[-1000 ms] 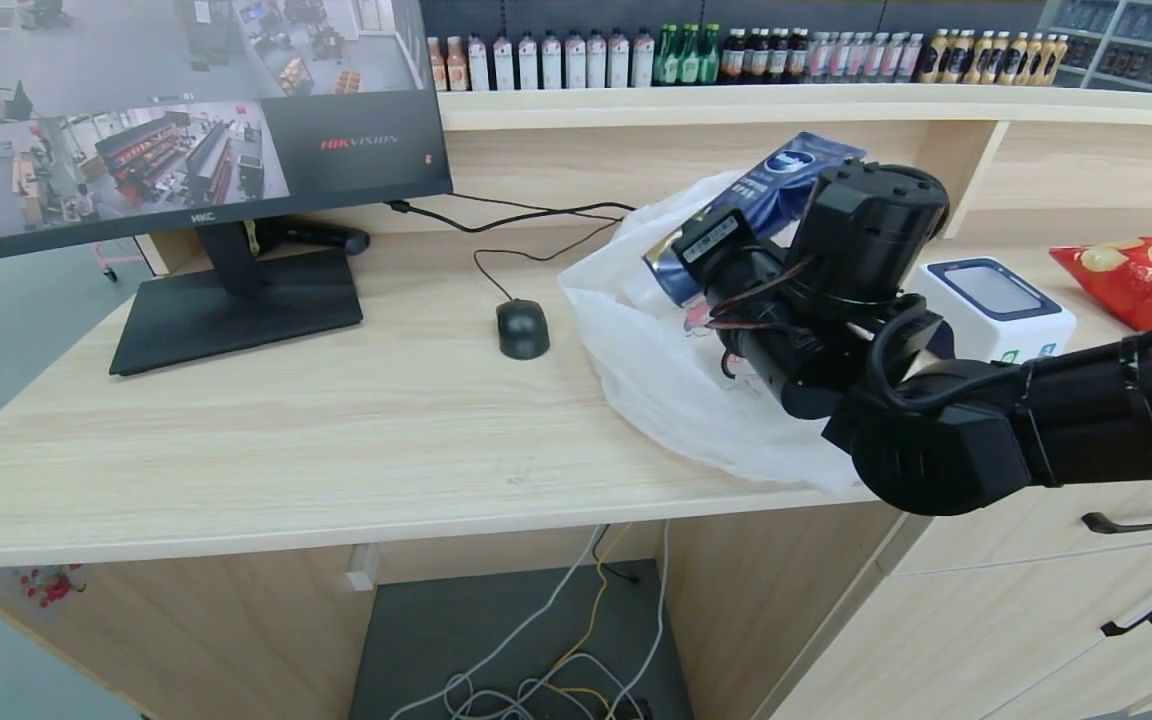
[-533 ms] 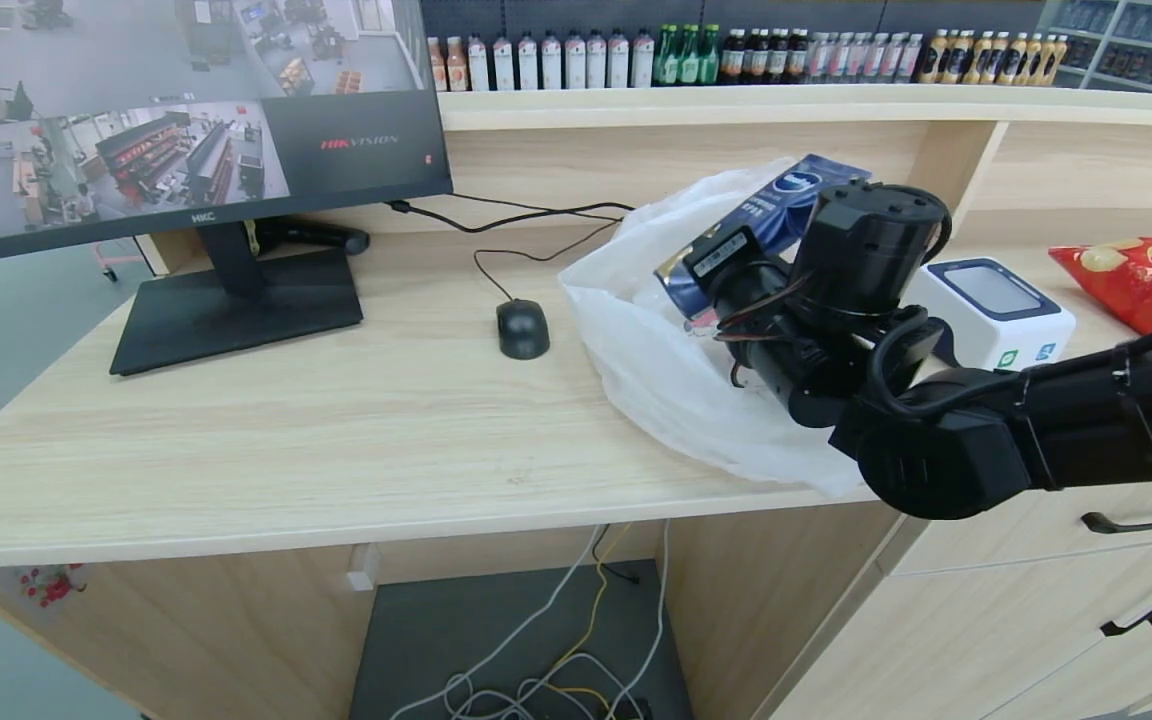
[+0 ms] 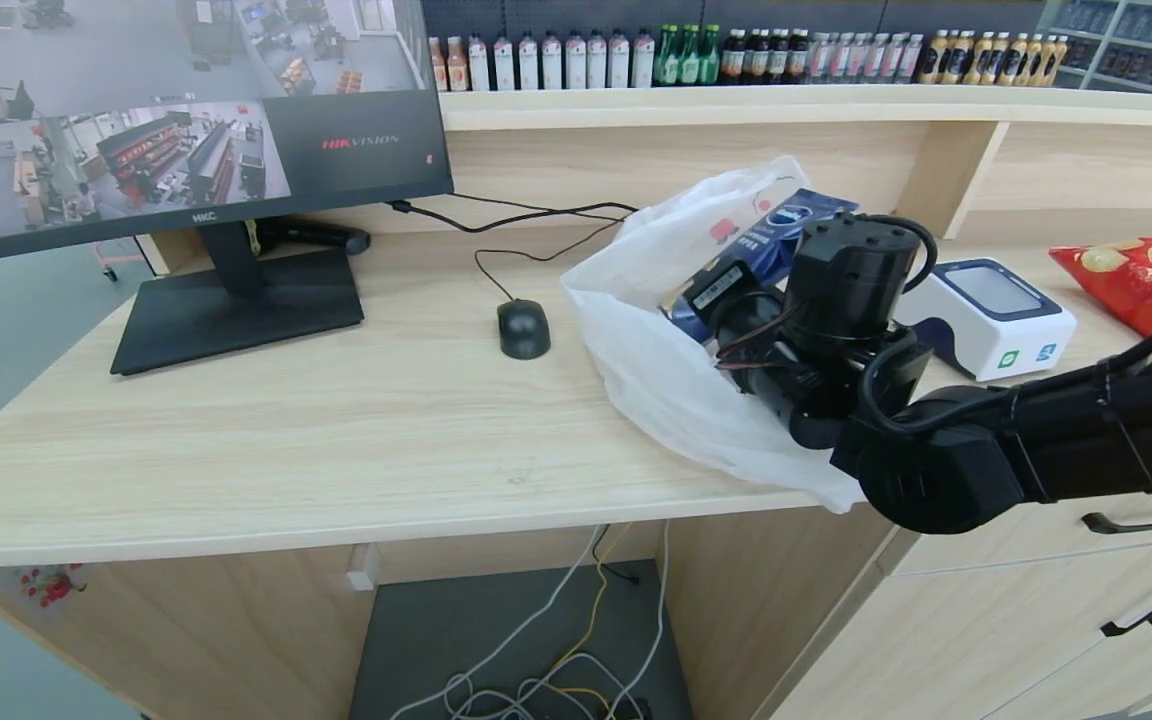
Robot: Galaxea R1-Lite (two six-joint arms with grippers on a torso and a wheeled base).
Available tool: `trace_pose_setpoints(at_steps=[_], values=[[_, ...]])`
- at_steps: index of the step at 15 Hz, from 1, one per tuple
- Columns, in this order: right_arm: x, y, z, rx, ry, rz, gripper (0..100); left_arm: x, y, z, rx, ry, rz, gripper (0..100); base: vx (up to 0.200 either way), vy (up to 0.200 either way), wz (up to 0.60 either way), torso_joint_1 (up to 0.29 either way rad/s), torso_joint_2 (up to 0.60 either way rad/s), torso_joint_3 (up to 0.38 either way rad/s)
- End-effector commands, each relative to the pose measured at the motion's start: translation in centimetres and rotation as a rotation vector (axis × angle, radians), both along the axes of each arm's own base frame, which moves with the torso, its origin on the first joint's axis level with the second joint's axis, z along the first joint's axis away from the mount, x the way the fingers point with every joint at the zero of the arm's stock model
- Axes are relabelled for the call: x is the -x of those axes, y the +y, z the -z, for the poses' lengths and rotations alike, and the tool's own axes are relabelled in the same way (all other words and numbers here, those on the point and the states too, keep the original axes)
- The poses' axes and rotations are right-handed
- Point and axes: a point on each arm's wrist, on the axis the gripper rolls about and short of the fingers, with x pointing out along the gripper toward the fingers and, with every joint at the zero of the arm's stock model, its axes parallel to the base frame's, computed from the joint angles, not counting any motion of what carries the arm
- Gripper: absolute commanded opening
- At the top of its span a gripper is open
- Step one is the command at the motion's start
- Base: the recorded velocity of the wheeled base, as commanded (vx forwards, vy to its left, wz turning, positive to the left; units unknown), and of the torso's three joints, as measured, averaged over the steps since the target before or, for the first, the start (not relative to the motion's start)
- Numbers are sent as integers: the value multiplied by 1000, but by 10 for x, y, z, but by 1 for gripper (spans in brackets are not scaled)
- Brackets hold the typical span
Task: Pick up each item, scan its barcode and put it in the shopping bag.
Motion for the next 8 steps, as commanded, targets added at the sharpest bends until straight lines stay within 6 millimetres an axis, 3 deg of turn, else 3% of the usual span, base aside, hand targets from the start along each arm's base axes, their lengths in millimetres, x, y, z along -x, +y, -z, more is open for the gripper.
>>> trace_pose_setpoints(at_steps=[1, 8], values=[[-4, 0, 9, 15, 22, 6, 0, 0, 0, 0, 0, 0, -1, 100, 0, 0, 0, 0, 0, 0], [-10, 3, 20, 31, 42, 2, 0, 0, 0, 0, 0, 0, -1, 100, 0, 0, 0, 0, 0, 0]])
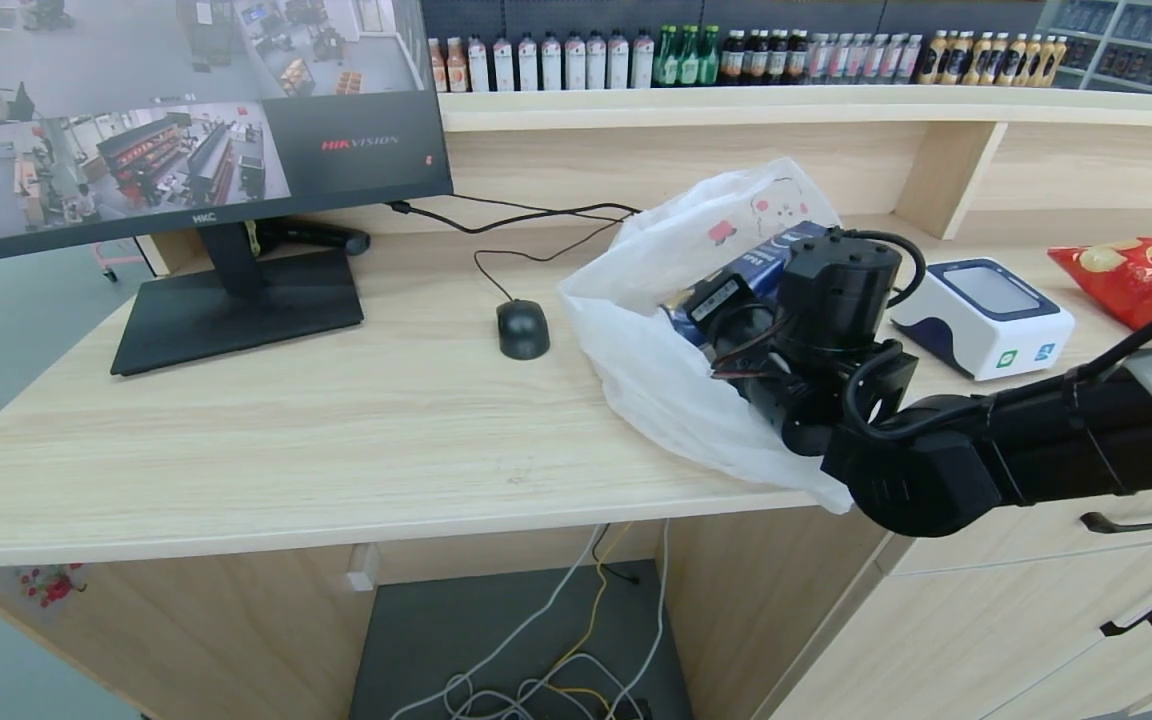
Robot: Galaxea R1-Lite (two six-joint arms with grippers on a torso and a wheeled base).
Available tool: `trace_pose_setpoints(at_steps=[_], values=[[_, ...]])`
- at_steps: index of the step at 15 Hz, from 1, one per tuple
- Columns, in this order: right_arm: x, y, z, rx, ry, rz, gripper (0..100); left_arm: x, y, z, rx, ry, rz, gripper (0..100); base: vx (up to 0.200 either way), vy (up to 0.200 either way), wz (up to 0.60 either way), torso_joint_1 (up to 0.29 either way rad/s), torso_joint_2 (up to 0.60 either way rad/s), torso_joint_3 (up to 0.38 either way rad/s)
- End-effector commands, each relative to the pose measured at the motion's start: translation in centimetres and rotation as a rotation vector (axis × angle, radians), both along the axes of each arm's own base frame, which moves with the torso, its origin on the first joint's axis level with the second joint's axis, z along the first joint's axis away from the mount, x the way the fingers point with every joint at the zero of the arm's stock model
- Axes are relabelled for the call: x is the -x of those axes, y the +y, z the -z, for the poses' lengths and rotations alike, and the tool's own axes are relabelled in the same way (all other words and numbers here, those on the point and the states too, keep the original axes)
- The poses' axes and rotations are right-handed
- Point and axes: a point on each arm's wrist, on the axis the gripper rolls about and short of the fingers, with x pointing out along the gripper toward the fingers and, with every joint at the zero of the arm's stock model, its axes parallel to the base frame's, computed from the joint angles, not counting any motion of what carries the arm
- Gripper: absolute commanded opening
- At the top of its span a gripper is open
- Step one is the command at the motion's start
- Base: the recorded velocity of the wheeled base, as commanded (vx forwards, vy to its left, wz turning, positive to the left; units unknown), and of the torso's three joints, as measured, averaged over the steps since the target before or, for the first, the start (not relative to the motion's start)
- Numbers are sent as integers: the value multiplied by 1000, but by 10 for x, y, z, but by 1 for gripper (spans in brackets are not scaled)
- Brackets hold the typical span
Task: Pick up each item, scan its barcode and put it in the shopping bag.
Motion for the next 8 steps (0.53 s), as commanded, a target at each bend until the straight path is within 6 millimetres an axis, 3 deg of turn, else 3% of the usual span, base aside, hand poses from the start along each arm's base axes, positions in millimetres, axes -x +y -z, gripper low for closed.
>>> trace_pose_setpoints(at_steps=[1, 8], values=[[-2, 1, 5, 11, 13, -1, 100, 0, 0, 0, 0, 0, 0, 100, 0, 0, 0, 0, 0, 0], [-2, -6, -4, -4, -8, 22, 100, 0, 0, 0, 0, 0, -2, 100, 0, 0, 0, 0, 0, 0]])
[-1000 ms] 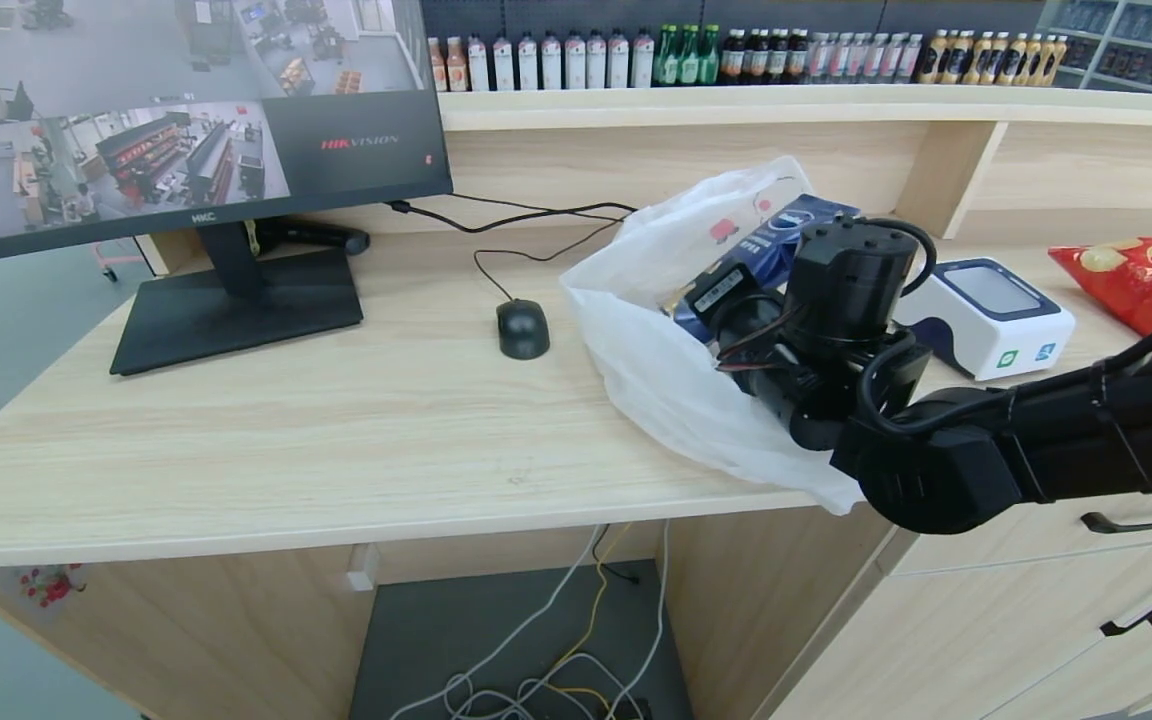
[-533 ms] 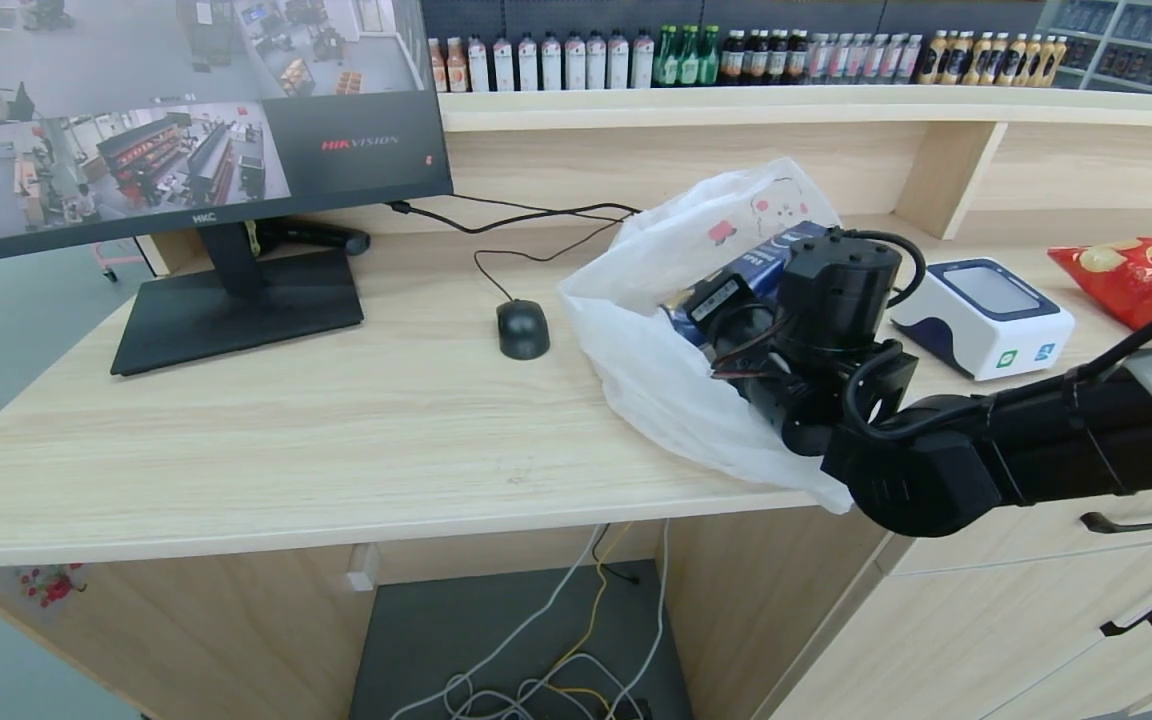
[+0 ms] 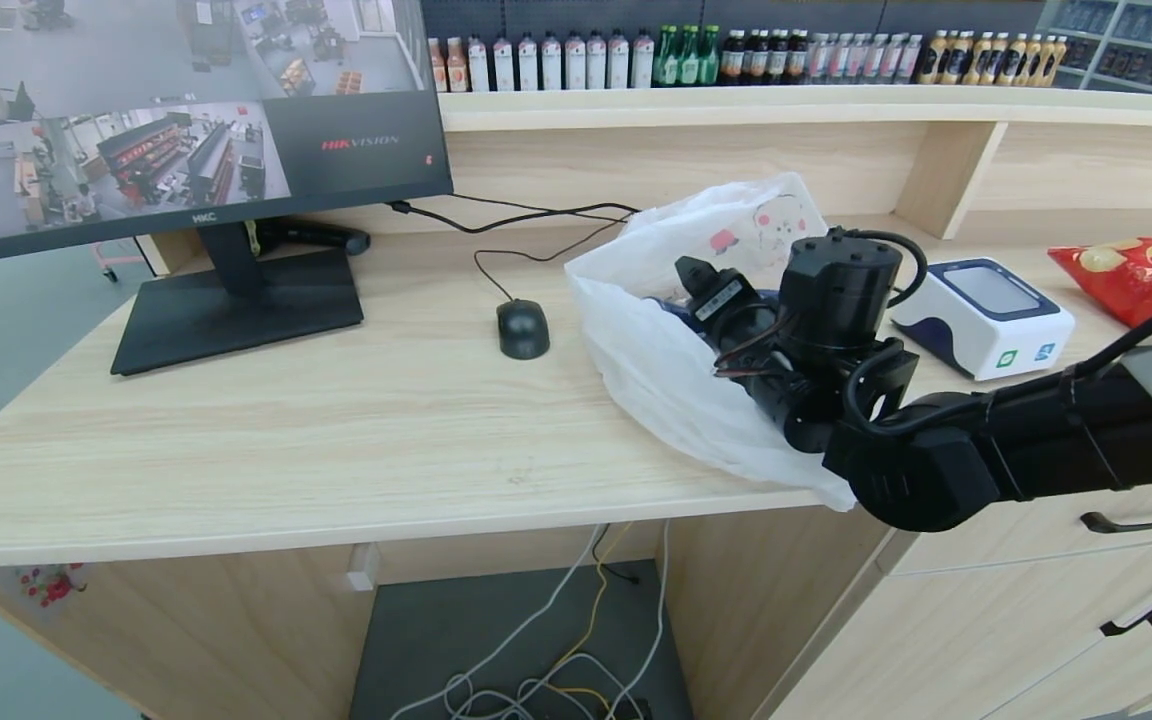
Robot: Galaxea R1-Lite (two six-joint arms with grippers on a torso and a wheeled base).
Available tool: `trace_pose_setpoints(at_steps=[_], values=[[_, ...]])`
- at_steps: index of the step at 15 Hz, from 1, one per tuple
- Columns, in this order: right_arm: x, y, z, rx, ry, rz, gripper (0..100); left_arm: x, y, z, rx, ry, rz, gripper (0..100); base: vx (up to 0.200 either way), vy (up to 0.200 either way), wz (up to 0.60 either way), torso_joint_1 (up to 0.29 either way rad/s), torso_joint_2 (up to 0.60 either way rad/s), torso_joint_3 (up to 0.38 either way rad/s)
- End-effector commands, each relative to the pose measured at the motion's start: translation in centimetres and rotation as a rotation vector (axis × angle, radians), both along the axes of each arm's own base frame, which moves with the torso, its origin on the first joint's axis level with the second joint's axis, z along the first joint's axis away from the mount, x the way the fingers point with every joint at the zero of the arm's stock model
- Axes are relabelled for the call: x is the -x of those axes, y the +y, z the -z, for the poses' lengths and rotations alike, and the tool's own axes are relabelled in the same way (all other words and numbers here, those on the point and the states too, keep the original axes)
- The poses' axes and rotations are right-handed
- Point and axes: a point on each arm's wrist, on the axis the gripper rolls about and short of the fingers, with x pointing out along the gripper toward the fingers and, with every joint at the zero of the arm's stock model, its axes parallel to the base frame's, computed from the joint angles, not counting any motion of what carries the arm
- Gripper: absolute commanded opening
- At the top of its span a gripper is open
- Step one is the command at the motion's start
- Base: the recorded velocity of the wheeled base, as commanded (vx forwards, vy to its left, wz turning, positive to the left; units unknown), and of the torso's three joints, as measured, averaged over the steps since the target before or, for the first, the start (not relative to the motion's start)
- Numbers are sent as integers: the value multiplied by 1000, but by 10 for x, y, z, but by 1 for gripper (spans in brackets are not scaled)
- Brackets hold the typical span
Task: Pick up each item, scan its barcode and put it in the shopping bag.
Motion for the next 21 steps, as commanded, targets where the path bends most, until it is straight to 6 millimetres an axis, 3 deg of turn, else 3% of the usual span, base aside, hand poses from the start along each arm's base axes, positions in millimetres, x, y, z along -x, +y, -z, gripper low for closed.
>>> trace_pose_setpoints(at_steps=[1, 8, 13, 16, 18, 21], values=[[2, -1, -6, -9, -13, -1, 100, 0, 0, 0, 0, 0, 0, 100, 0, 0, 0, 0, 0, 0], [12, -9, -27, 94, -71, 9, 100, 0, 0, 0, 0, 0, -2, 100, 0, 0, 0, 0, 0, 0], [30, -17, -54, 308, -151, 23, 100, 0, 0, 0, 0, 0, 0, 100, 0, 0, 0, 0, 0, 0], [56, -17, -80, 559, -273, -9, 100, 0, 0, 0, -1, 0, 0, 100, 0, 0, 0, 0, 0, 0], [67, -24, -75, 712, -376, -69, 100, 0, 0, 0, -1, 0, 0, 100, 0, 0, 0, 0, 0, 0], [87, -35, -28, 805, -493, -153, 100, 0, 0, 0, 0, 0, 0, 100, 0, 0, 0, 0, 0, 0]])
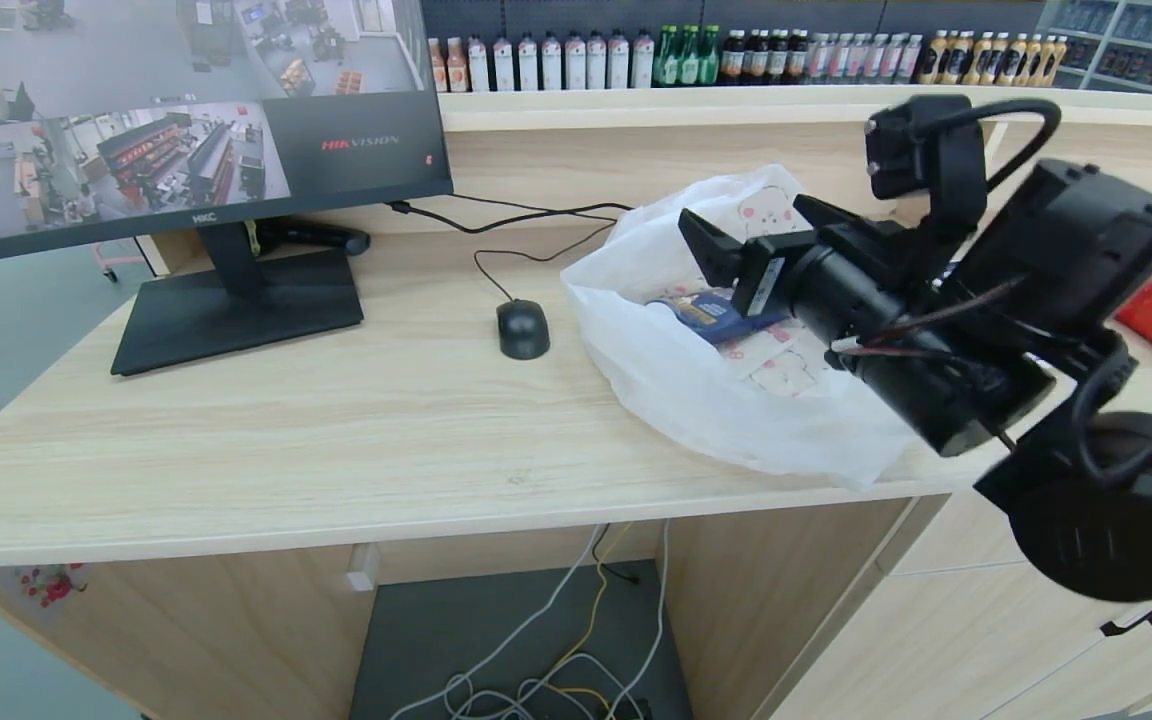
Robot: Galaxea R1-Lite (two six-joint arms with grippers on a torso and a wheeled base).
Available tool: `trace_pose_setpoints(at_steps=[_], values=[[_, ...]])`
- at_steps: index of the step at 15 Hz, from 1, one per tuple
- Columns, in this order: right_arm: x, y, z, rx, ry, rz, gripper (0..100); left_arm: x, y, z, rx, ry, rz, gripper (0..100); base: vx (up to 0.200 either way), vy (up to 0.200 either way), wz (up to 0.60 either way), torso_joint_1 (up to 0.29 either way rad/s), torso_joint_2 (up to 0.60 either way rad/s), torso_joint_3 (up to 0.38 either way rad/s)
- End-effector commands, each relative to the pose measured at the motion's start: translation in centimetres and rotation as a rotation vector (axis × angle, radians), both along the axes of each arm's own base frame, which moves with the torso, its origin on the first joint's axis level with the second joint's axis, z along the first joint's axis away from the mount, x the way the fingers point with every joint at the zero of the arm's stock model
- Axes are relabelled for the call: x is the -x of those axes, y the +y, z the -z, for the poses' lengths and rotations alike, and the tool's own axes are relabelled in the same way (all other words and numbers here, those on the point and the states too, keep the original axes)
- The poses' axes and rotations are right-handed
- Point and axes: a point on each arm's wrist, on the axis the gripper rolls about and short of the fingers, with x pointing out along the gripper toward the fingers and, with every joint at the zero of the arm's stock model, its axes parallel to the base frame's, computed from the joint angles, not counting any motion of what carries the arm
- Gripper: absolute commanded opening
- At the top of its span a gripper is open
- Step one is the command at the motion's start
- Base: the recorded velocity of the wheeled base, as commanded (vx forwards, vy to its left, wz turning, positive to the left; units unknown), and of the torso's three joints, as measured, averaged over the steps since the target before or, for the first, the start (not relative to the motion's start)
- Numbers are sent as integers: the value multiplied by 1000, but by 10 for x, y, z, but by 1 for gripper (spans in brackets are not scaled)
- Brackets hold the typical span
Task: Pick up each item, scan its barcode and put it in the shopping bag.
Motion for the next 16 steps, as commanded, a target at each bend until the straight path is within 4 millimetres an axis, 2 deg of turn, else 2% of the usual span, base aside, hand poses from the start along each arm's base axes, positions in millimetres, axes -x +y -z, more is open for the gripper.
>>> trace_pose_setpoints(at_steps=[1, 3, 5, 6, 8, 9, 11, 16], values=[[25, -14, 41, 79, -44, -76, 100, 0, 0, 0, 1, 0, -1, 100, 0, 0, 0, 0, 0, 0], [43, -27, 67, 122, -53, -108, 100, 0, 0, 0, 1, 0, -1, 100, 0, 0, 0, 0, 0, 0], [51, -32, 79, 147, -16, -111, 100, 0, 0, 0, 2, 0, -1, 100, 0, 0, 0, 0, 0, 0], [50, -31, 78, 140, -21, -110, 100, 0, 0, 0, 2, 0, -1, 100, 0, 0, 0, 0, 0, 0], [49, -32, 79, 142, -13, -109, 100, 0, 0, 0, 2, 0, -1, 100, 0, -200, 0, 0, 0, 5], [44, -27, 83, 133, -1, -115, 100, 0, 0, 0, 2, 0, -1, 100, 0, -200, 0, 2, 7, -2], [35, -18, 75, 54, -11, -136, 100, 0, 0, 0, 2, 0, -1, 100, 0, -200, 0, 0, 5, 2], [39, -23, 72, 29, -6, -137, 100, 0, 0, 0, 2, 0, -1, 100, 0, -200, 0, 7, 1, 3]])
